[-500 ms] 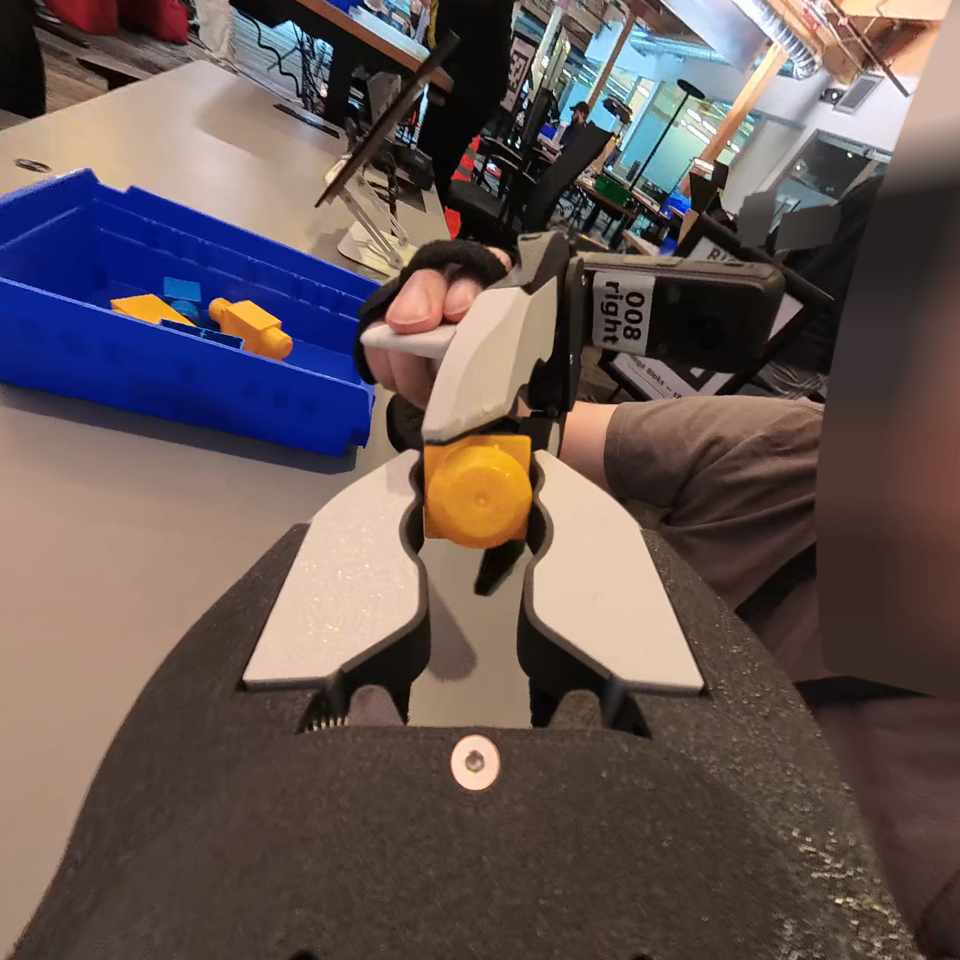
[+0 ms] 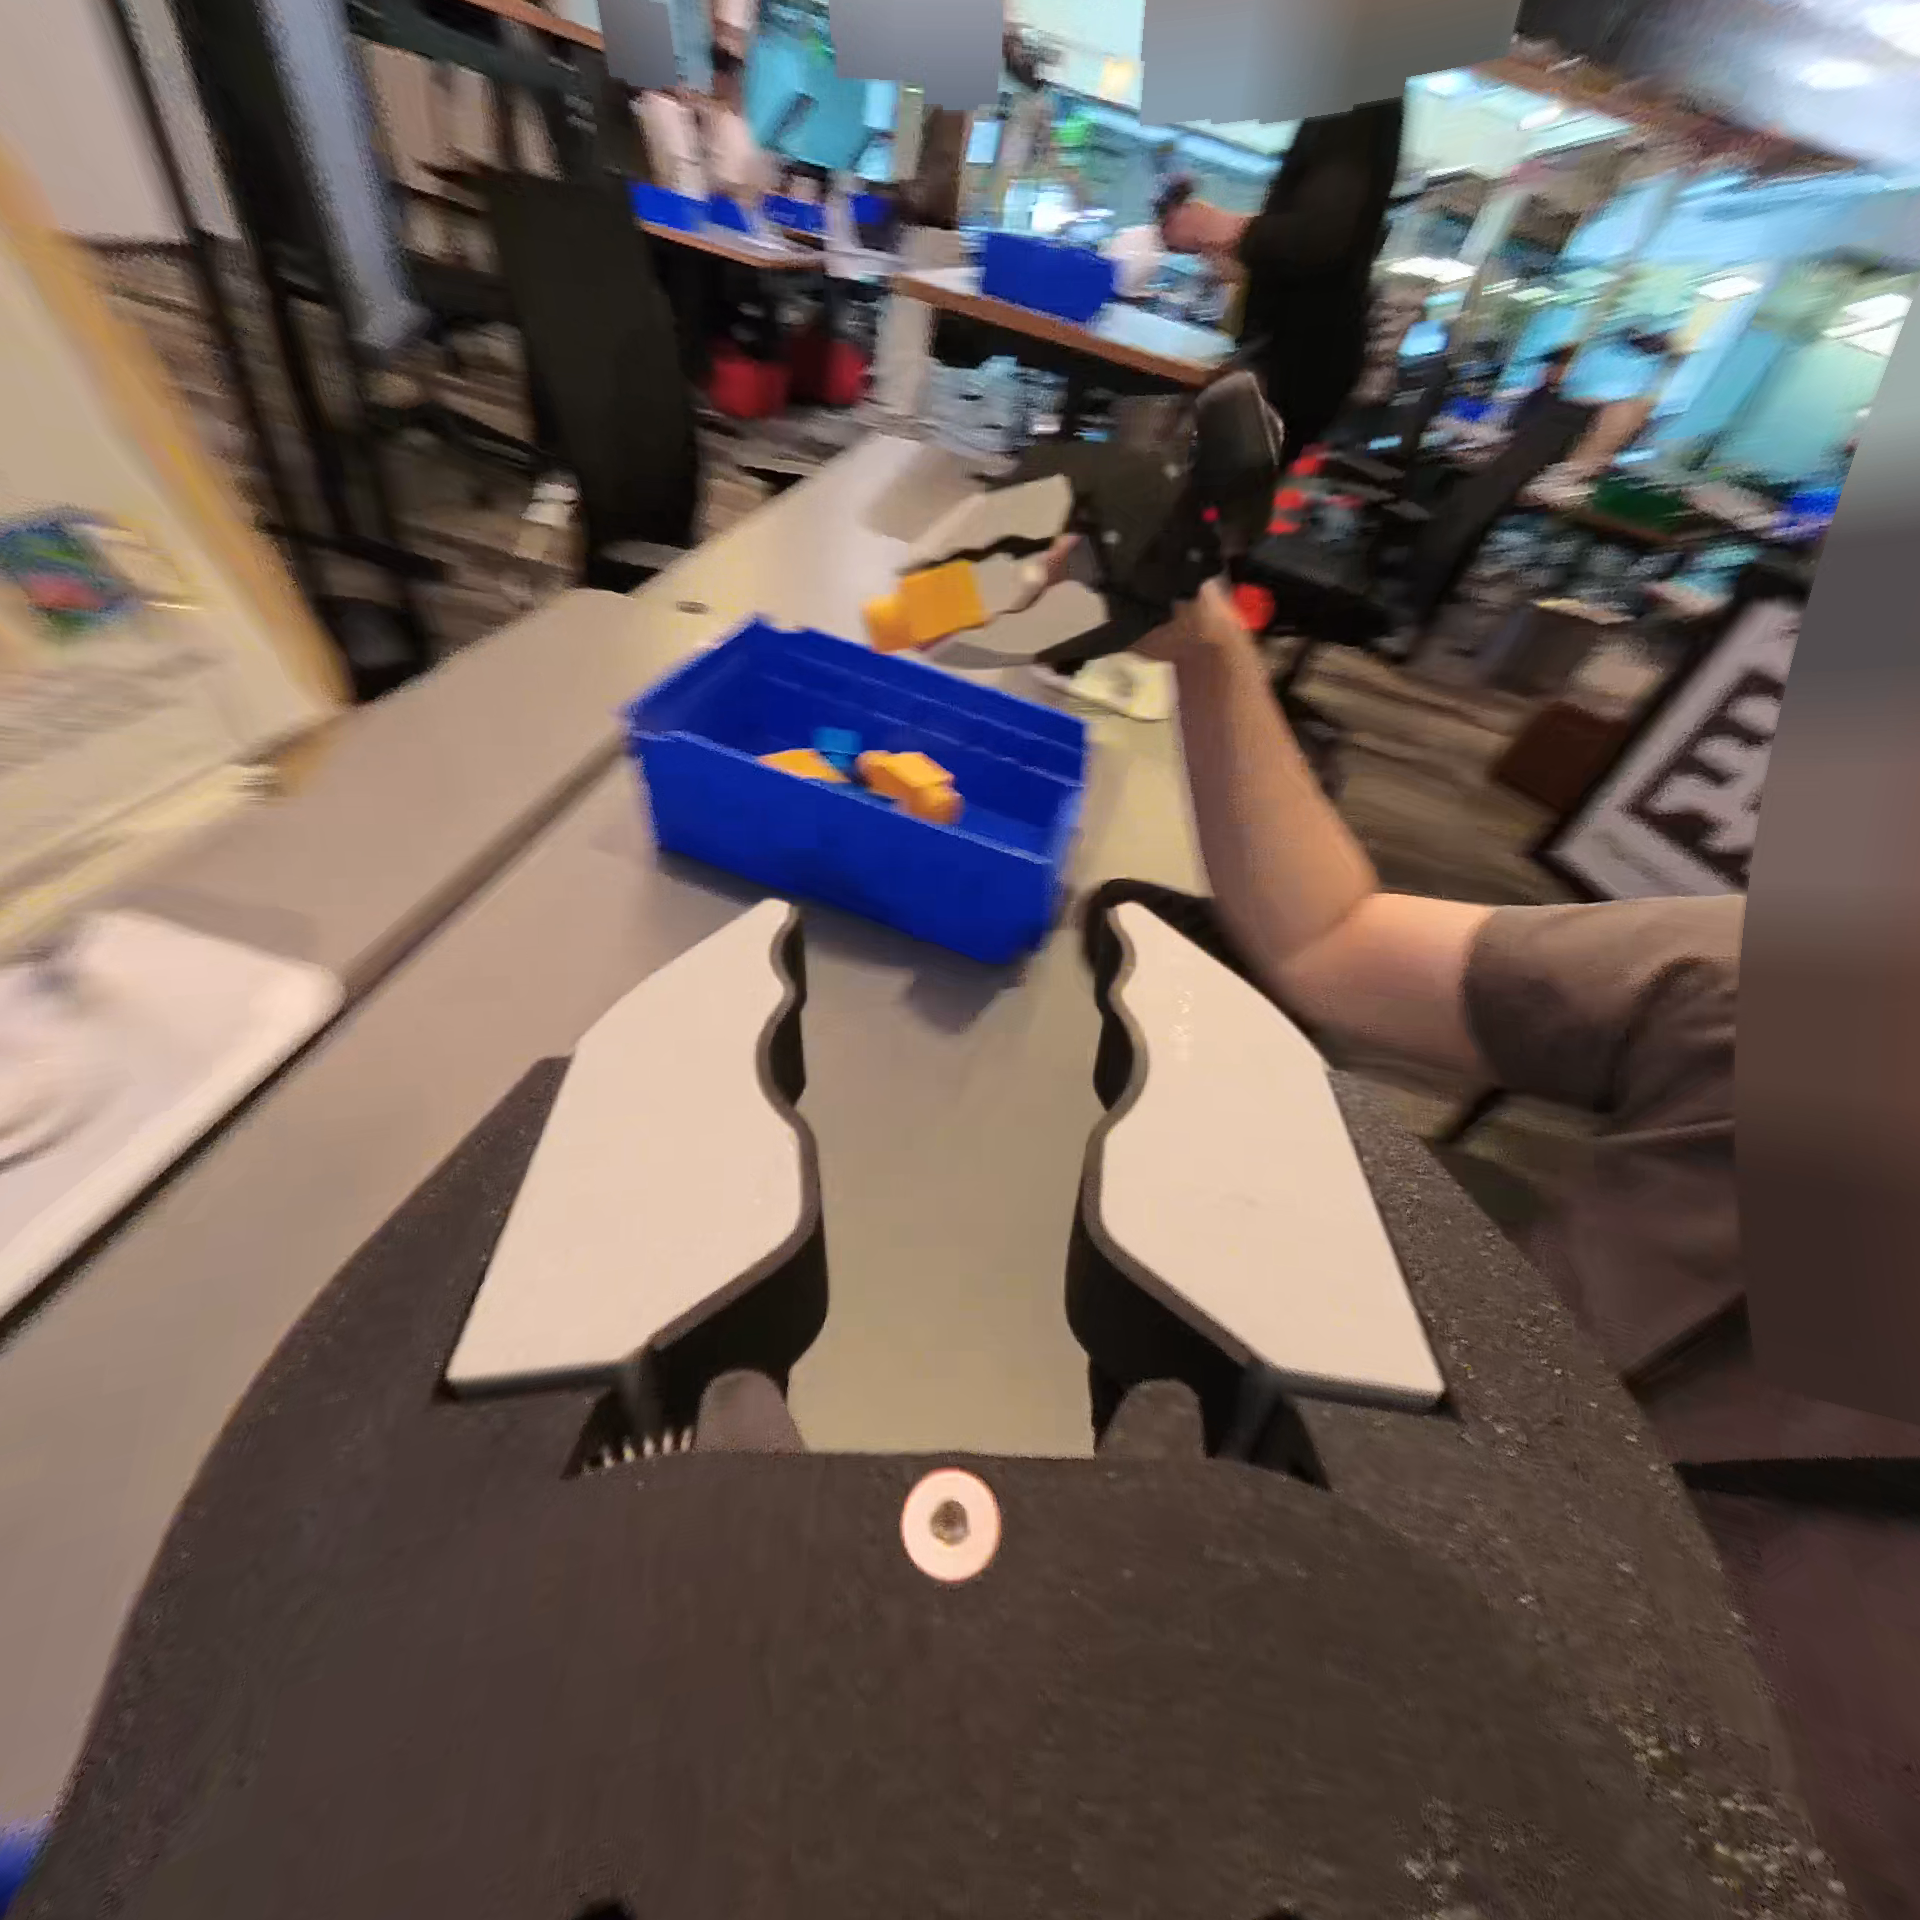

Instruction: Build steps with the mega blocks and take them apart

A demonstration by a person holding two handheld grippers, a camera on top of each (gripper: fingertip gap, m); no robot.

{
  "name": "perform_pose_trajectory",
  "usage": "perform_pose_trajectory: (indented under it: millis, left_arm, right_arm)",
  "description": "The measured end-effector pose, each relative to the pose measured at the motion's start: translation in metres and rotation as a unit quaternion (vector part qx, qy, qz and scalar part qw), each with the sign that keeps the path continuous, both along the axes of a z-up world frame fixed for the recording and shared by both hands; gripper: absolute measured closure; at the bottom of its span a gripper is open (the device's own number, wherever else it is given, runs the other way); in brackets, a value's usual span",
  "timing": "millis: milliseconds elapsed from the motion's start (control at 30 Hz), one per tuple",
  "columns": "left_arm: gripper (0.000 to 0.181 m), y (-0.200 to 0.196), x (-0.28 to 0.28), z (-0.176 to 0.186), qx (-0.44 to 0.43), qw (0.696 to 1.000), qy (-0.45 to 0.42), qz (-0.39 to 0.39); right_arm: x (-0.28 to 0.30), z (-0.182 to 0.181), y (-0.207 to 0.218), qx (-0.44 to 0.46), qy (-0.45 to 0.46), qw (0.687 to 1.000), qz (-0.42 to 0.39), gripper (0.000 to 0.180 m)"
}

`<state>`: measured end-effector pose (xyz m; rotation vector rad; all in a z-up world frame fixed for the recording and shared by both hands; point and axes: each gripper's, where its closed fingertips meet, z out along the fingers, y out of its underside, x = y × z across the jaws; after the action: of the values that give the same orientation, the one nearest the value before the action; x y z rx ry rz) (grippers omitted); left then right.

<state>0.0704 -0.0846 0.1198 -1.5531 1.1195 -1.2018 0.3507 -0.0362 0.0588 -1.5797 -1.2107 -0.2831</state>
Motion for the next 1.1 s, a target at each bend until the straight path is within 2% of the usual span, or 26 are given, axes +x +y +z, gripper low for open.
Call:
perform_pose_trajectory:
  millis: [133,167,233,300,333,400,533,633,800,900,1033,1100]
  left_arm:
    - [0.130,0.030,-0.081,-0.002,0.090,0.979,0.089,0.159]
    - [0.131,0.037,-0.104,-0.008,0.104,0.966,0.123,0.204]
    - [0.148,0.044,-0.149,-0.030,0.123,0.932,0.206,0.272]
    - [0.153,0.042,-0.184,-0.060,0.116,0.899,0.300,0.298]
    - [0.153,0.038,-0.195,-0.077,0.099,0.886,0.345,0.293]
    - [0.137,0.034,-0.211,-0.107,0.063,0.866,0.411,0.280]
    - [0.120,0.053,-0.217,-0.138,0.023,0.846,0.456,0.275]
    - [0.121,0.068,-0.216,-0.157,0.026,0.845,0.467,0.257]
    - [0.121,0.088,-0.253,-0.184,-0.091,0.808,0.476,0.334]
    - [0.118,0.088,-0.257,-0.197,-0.140,0.800,0.474,0.340]
    - [0.115,0.092,-0.259,-0.212,-0.153,0.784,0.496,0.339]
    - [0.121,0.095,-0.259,-0.217,-0.154,0.779,0.503,0.340]
  right_arm:
    - [0.091,-0.072,0.026,-0.158,0.020,0.978,-0.133,0.142]
    - [0.106,-0.091,0.030,-0.191,0.018,0.969,-0.158,0.142]
    - [0.128,-0.125,0.036,-0.246,0.012,0.948,-0.201,0.142]
    - [0.143,-0.143,0.044,-0.264,0.017,0.935,-0.238,0.141]
    - [0.146,-0.146,0.047,-0.267,0.026,0.932,-0.245,0.137]
    - [0.146,-0.139,0.051,-0.253,0.049,0.934,-0.246,0.127]
    - [0.138,-0.104,0.055,-0.186,0.086,0.951,-0.232,0.120]
    - [0.131,-0.096,0.051,-0.175,0.080,0.957,-0.216,0.121]
    - [0.131,-0.113,0.051,-0.197,0.037,0.955,-0.220,0.121]
    - [0.131,-0.123,0.051,-0.210,0.012,0.952,-0.223,0.121]
    - [0.128,-0.124,0.049,-0.213,0.004,0.952,-0.218,0.121]
    - [0.128,-0.122,0.049,-0.210,0.008,0.953,-0.217,0.121]
